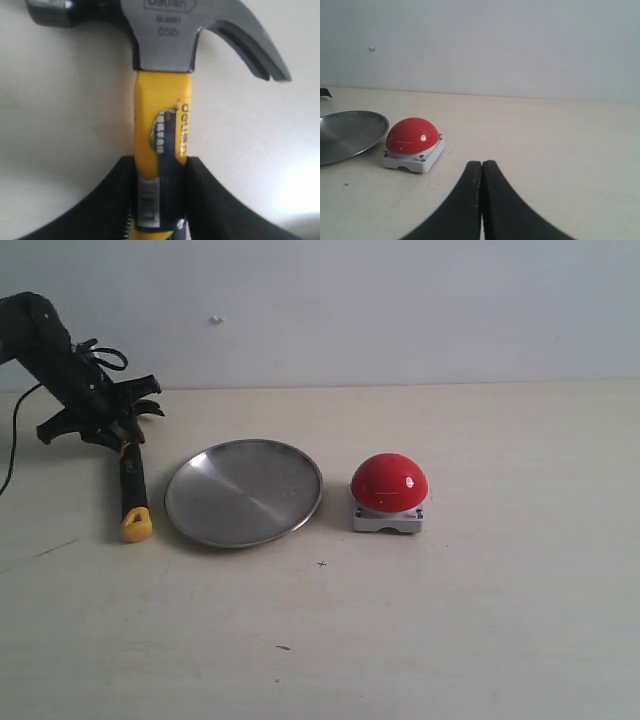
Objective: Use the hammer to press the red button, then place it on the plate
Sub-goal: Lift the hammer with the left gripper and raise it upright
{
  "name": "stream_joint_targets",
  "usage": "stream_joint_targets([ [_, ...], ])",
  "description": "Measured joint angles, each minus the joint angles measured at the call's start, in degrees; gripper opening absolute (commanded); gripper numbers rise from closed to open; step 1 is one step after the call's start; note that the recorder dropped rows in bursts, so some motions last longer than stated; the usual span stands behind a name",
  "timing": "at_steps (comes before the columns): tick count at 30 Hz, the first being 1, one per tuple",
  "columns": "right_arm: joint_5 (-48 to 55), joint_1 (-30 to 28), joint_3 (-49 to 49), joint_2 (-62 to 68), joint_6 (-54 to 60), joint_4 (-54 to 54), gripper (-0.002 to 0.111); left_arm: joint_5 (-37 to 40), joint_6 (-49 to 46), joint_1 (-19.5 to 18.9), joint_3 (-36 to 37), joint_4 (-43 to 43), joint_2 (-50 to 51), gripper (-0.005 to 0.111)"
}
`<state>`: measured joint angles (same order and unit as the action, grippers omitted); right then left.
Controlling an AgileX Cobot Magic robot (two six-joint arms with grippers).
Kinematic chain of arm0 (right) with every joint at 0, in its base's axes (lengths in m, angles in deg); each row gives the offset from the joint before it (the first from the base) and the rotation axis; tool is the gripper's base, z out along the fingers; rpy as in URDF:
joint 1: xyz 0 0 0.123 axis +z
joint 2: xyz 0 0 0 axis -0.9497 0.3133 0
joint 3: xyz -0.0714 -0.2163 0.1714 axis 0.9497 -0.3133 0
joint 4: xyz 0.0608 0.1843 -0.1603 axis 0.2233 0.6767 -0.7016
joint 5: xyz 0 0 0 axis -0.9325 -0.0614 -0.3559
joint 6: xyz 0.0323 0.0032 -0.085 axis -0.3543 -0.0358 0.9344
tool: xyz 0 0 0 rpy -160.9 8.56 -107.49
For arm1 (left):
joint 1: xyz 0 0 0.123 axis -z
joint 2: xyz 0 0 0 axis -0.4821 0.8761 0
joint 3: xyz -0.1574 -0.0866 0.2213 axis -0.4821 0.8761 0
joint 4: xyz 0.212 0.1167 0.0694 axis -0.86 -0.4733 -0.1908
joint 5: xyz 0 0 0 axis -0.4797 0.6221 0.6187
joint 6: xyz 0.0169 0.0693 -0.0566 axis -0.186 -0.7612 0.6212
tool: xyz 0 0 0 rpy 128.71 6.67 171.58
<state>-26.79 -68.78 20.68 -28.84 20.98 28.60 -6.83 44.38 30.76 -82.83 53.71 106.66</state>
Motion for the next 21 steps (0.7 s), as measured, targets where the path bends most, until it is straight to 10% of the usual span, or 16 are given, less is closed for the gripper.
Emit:
stream_joint_targets([
  [6, 0.00, 0.00, 0.00, 0.00, 0.00, 0.00, 0.000, -3.02, 4.03, 4.82, 0.34, -18.28, -4.80, 0.000],
  [21, 0.00, 0.00, 0.00, 0.00, 0.00, 0.00, 0.000, -4.25, 8.97, 11.75, 1.84, -31.45, -13.71, 0.000],
])
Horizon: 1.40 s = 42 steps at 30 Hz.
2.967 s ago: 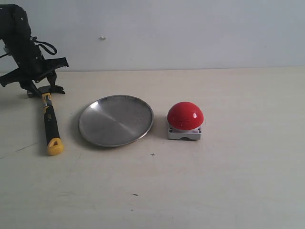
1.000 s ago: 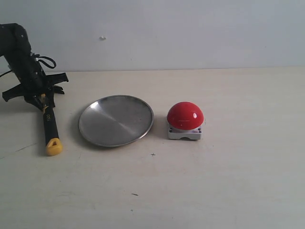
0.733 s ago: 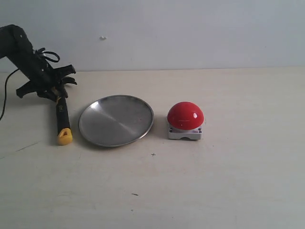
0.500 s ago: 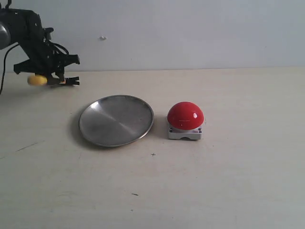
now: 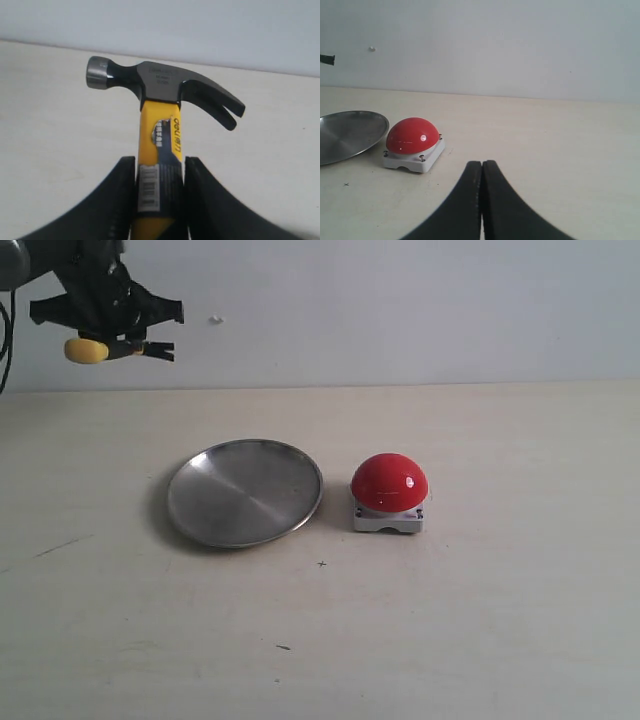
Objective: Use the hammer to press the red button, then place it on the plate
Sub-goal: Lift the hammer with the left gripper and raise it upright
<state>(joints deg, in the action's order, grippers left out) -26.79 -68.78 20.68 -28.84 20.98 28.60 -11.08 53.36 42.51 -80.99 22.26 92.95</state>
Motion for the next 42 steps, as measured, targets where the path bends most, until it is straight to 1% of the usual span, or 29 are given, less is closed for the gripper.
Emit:
stream_joint_targets([
  [4, 0.00, 0.00, 0.00, 0.00, 0.00, 0.00, 0.000, -0.38, 0.50, 2.27, 0.56, -0.91, -2.59, 0.000],
  [7, 0.00, 0.00, 0.00, 0.00, 0.00, 0.00, 0.000, -1.25, 2.67, 3.70, 2.54, -2.55, -5.27, 0.000],
  [9, 0.00, 0.00, 0.00, 0.00, 0.00, 0.00, 0.000, -2.64, 5.26, 4.59, 5.34, -5.07, -7.70, 0.000],
  [10, 0.00, 0.00, 0.00, 0.00, 0.00, 0.00, 0.000, -4.65, 8.13, 5.33, 9.50, -8.08, -10.46, 0.000],
  [11, 0.00, 0.00, 0.00, 0.00, 0.00, 0.00, 0.000, -5.83, 9.27, 5.55, 11.61, -9.24, -12.04, 0.000],
  [12, 0.00, 0.00, 0.00, 0.00, 0.00, 0.00, 0.000, -9.61, 12.07, 5.65, 17.79, -11.28, -15.43, 0.000],
  [13, 0.00, 0.00, 0.00, 0.00, 0.00, 0.00, 0.000, -12.21, 13.16, 5.65, 21.34, -11.85, -16.91, 0.000],
  [14, 0.00, 0.00, 0.00, 0.00, 0.00, 0.00, 0.000, -18.57, 15.97, 5.65, 29.18, -13.39, -20.75, 0.000],
  [15, 0.00, 0.00, 0.00, 0.00, 0.00, 0.00, 0.000, -21.53, 17.54, 5.65, 32.45, -14.50, -22.39, 0.000],
  [16, 0.00, 0.00, 0.00, 0.00, 0.00, 0.00, 0.000, -29.85, 21.07, 5.65, 40.68, -16.82, -26.48, 0.000],
  [17, 0.00, 0.00, 0.00, 0.00, 0.00, 0.00, 0.000, -34.25, 23.21, 5.65, 44.60, -18.14, -28.48, 0.000],
  [19, 0.00, 0.00, 0.00, 0.00, 0.00, 0.00, 0.000, -48.38, 29.16, 5.65, 55.57, -22.22, -35.14, 0.000],
  [20, 0.00, 0.00, 0.00, 0.00, 0.00, 0.00, 0.000, -52.95, 30.14, 5.76, 59.05, -23.12, -37.34, 0.000],
  [24, 0.00, 0.00, 0.00, 0.00, 0.00, 0.00, 0.000, -60.18, 30.82, 5.88, 65.82, -23.73, -42.91, 0.000],
  [27, 0.00, 0.00, 0.00, 0.00, 0.00, 0.00, 0.000, -66.67, 29.61, 5.88, 72.13, -22.41, -47.53, 0.000],
  [34, -1.74, 0.00, 0.00, 0.00, 0.00, 0.00, 0.000, -75.15, 28.20, 5.88, 78.99, -22.16, -52.68, 0.000],
  [36, -2.03, 0.00, 0.00, 0.00, 0.00, 0.00, 0.000, -78.69, 27.14, 5.88, 80.94, -22.05, -53.15, 0.000],
  [37, -2.64, 0.00, 0.00, 0.00, 0.00, -0.36, 0.000, -81.97, 26.49, 5.78, 82.53, -22.05, -53.27, 0.000],
  [38, -3.64, 0.00, 0.00, 0.00, 0.00, -0.50, 0.000, -83.62, 26.36, 5.78, 83.30, -22.05, -53.27, 0.000],
  [39, -7.68, 0.00, 0.00, 0.00, 0.00, -0.66, 0.000, -86.08, 25.85, 5.78, 84.43, -22.28, -53.27, 0.000],
  [42, -15.99, 0.00, 0.00, 0.00, -0.45, 1.75, 0.000, -87.73, 24.38, 5.78, 85.13, -22.40, -53.27, 0.000],
])
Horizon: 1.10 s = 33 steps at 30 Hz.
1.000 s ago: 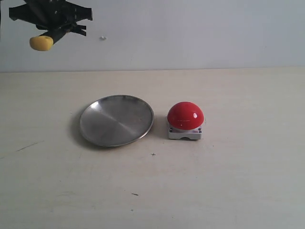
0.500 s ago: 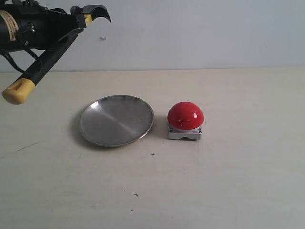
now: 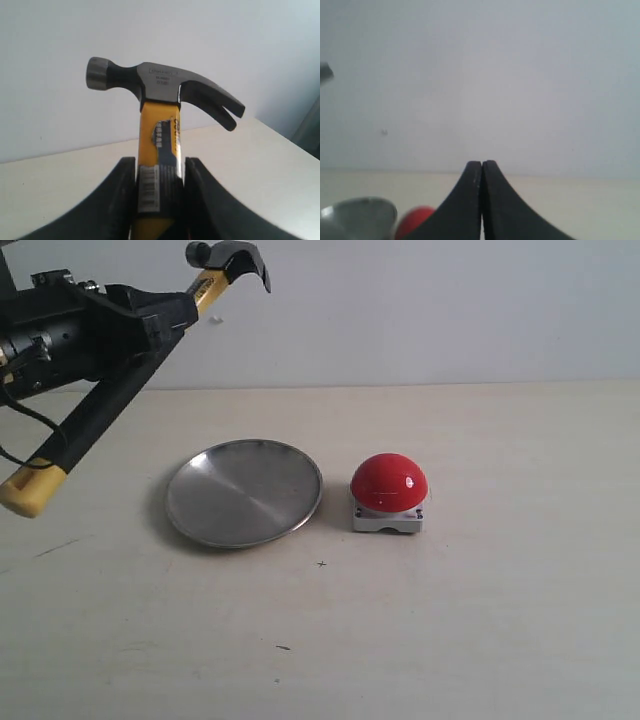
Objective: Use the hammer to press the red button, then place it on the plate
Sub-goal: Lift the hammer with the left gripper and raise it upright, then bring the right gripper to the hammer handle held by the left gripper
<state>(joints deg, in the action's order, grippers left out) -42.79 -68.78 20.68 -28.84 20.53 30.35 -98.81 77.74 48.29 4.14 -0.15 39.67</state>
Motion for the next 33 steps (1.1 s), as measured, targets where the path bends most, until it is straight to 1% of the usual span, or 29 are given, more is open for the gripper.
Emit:
stream_joint_targets([
  [2, -4.56, 0.00, 0.00, 0.00, -1.70, 3.56, 0.000, -0.45, -0.88, 0.00, 0.05, 0.00, 0.00, 0.000],
  [4, -7.45, 0.00, 0.00, 0.00, -6.04, 8.39, 0.000, -0.77, -1.31, 0.00, 0.05, 0.00, 0.00, 0.000],
  [6, -8.22, 0.00, 0.00, 0.00, -12.96, 14.31, 0.000, -1.79, -1.87, 0.00, 0.05, 0.37, 0.00, 0.000],
  [8, -7.07, 0.00, 0.00, 0.00, -21.70, 17.89, 0.000, -2.94, -2.93, 0.00, 0.14, 1.30, 0.00, 0.000],
  [10, -5.89, 0.00, 0.00, 0.00, -29.65, 18.78, 0.000, -4.24, -3.53, 0.00, 0.14, 2.22, 0.00, 0.000],
  [12, -5.63, 0.00, 0.00, 0.00, -35.03, 17.28, 0.000, -6.17, -3.92, 0.00, 0.14, 3.52, 0.00, 0.000],
  [16, -6.19, 0.00, 0.00, 0.00, -43.97, 11.28, 0.000, -9.57, -4.13, 0.00, 0.14, 7.39, 0.00, 0.000],
  [18, -8.43, 0.00, 0.00, 0.36, -46.79, 8.70, 0.000, -10.18, -4.56, 0.00, 0.14, 9.70, 0.00, 0.000],
  [21, -11.94, 0.00, 0.22, 3.69, -48.28, 5.90, 0.000, -10.33, -6.39, 0.00, 0.14, 13.87, 0.37, 0.000],
  [24, -12.71, 0.00, 3.48, 9.76, -48.63, 0.86, 0.000, -9.69, -7.38, 0.00, 0.14, 17.62, 1.33, 0.000],
  [26, -14.14, 0.00, 6.56, 15.28, -49.82, -4.59, 0.000, -9.22, -7.53, 0.00, 0.14, 18.83, 2.02, 0.000],
  [28, -16.64, 0.00, 9.87, 21.89, -54.36, -12.77, 0.000, -8.68, -7.67, 0.00, 0.14, 20.03, 2.95, 0.000],
  [30, -19.95, 0.00, 12.58, 28.50, -62.17, -22.38, 0.000, -7.85, -7.95, 0.48, 0.14, 21.02, 3.92, 0.000],
  [33, -28.89, 0.00, 15.62, 39.99, -74.93, -38.96, 0.000, -6.47, -8.82, 1.13, 0.14, 22.03, 5.56, 0.000],
])
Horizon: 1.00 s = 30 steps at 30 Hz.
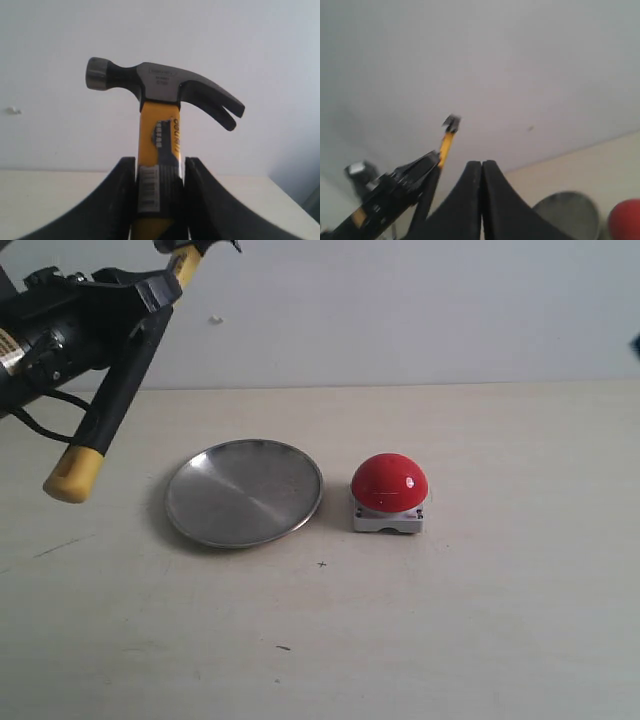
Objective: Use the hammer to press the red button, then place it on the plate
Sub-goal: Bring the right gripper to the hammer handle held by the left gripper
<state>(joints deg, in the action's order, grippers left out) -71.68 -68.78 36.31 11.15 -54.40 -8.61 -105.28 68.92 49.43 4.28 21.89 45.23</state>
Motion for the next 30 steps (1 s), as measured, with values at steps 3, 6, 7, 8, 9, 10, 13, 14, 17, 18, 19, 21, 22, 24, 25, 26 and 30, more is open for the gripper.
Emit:
stream_joint_targets([
  [3, -13.06, 0.00, 2.75, 13.52, -6.90, -9.06, 0.001, 0.91, -0.62, 0.44, 0.00, 0.23, 1.55, 0.000],
  [6, -22.56, 0.00, 5.80, 26.43, -8.87, -12.67, 0.008, 1.30, -1.08, 0.42, 0.00, 0.84, 2.23, 0.000],
  [7, -25.13, 0.00, 6.81, 30.75, -9.05, -13.20, 0.012, 1.30, -1.08, 0.42, 0.00, 1.14, 2.43, 0.000],
  [8, -27.45, 0.00, 7.88, 34.87, -9.17, -13.76, 0.016, 1.30, -1.20, 0.42, 0.00, 1.24, 2.38, 0.000],
  [9, -29.21, 0.00, 8.75, 38.06, -9.29, -14.43, 0.020, 1.30, -1.20, 0.42, 0.00, 1.24, 2.38, 0.000],
  [10, -31.07, 0.40, 9.92, 41.83, -9.41, -15.01, 0.025, 1.30, -1.36, 0.42, 0.00, 1.35, 2.38, 0.000],
  [13, -34.16, 3.32, 13.42, 50.81, -9.55, -15.49, 0.039, 1.30, -2.82, 0.42, 0.00, 1.35, 2.38, 0.000],
  [14, -34.37, 4.95, 14.82, 53.43, -9.55, -15.49, 0.042, 1.30, -3.30, 0.42, 0.00, 1.35, 2.38, 0.000],
  [17, -34.52, 10.05, 19.50, 59.62, -9.67, -14.58, 0.050, 1.30, -5.55, 0.42, 0.00, 1.35, 2.38, 0.000],
  [18, -34.37, 11.57, 20.86, 60.90, -9.67, -13.99, 0.051, 1.30, -6.31, 0.42, 0.00, 1.35, 2.38, 0.000],
  [19, -34.24, 13.75, 22.96, 62.61, -9.67, -12.93, 0.052, 1.30, -6.91, 0.42, 0.00, 1.35, 2.38, 0.000],
  [21, -34.08, 16.83, 25.94, 64.44, -9.67, -11.22, 0.052, 1.30, -7.99, 0.42, 0.00, 1.35, 2.38, 0.000],
  [22, -33.17, 18.43, 28.19, 65.50, -9.67, -10.26, 0.052, 1.30, -8.24, 0.42, 0.00, 1.35, 2.38, 0.000],
  [24, -30.74, 21.10, 31.25, 66.51, -9.67, -9.38, 0.052, 1.30, -8.54, 0.42, 0.00, 1.35, 2.38, 0.000],
  [25, -28.78, 22.68, 33.53, 66.91, -9.67, -9.01, 0.052, 1.30, -8.63, 0.42, 0.00, 1.35, 2.38, 0.000],
  [26, -26.82, 23.65, 34.97, 67.18, -9.67, -9.02, 0.052, 1.30, -8.76, 0.42, 0.00, 1.35, 2.38, 0.000],
  [30, -19.80, 27.08, 40.50, 67.75, -9.67, -8.86, 0.052, 1.30, -8.76, 0.42, 0.00, 1.35, 2.38, 0.000],
])
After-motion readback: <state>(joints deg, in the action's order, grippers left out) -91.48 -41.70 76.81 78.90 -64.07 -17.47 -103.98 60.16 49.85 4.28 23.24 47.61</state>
